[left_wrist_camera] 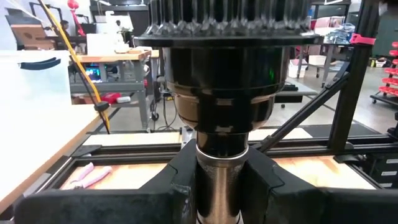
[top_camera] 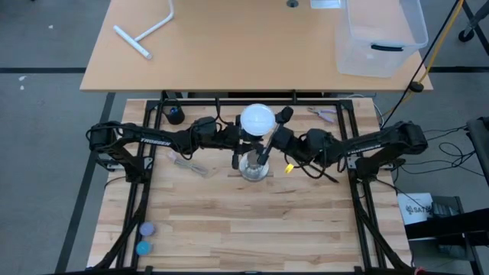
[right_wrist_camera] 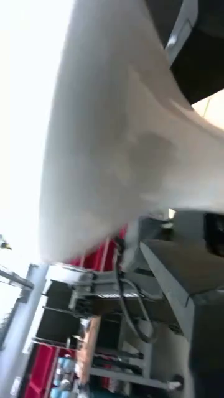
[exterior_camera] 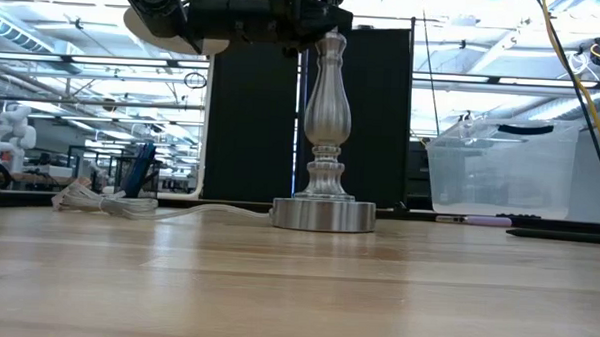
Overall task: Screw lightbulb
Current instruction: Remove the lightbulb from the lamp
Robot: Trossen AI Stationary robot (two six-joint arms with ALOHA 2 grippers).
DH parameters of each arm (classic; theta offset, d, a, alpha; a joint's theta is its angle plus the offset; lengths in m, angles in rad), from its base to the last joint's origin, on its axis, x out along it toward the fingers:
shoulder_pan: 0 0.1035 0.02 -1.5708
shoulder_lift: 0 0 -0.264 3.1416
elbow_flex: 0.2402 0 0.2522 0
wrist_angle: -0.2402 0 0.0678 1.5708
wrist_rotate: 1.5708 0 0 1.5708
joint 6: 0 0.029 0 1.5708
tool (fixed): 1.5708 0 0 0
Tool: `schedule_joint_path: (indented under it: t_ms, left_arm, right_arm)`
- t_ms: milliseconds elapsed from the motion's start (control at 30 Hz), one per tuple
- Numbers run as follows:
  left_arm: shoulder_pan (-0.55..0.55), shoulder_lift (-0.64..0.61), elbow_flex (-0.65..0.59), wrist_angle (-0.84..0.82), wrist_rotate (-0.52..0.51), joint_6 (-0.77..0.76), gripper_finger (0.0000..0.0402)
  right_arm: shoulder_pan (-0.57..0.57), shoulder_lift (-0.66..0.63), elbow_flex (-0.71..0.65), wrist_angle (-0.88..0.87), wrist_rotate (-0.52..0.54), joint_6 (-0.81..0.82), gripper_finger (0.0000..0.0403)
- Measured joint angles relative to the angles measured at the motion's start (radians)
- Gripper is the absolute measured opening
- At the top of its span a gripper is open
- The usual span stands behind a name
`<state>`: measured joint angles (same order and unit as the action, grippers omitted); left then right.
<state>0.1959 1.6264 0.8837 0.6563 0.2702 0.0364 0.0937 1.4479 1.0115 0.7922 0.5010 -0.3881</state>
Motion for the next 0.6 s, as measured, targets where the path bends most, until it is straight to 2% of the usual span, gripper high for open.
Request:
schedule_joint_path:
  t_ms: [100, 333, 533, 600]
  left_arm:
    - [0.000, 0.000, 0.000, 0.000, -0.002, 0.000, 0.0072]
    - [0.000, 0.000, 0.000, 0.001, -0.010, 0.000, 0.0072]
    - [-0.003, 0.000, 0.000, 0.001, -0.001, 0.002, 0.0072]
    - [-0.002, 0.000, 0.000, 0.000, 0.020, 0.007, 0.0072]
  right_arm:
    - [0.000, -0.017, 0.006, -0.016, 0.001, -0.003, 0.0306]
    - [0.000, -0.044, 0.012, -0.092, -0.020, 0.069, 0.0183]
    - [-0.016, -0.047, 0.012, -0.121, -0.063, 0.096, 0.0161]
    - [-0.032, -0.055, 0.031, -0.182, -0.103, 0.117, 0.0160]
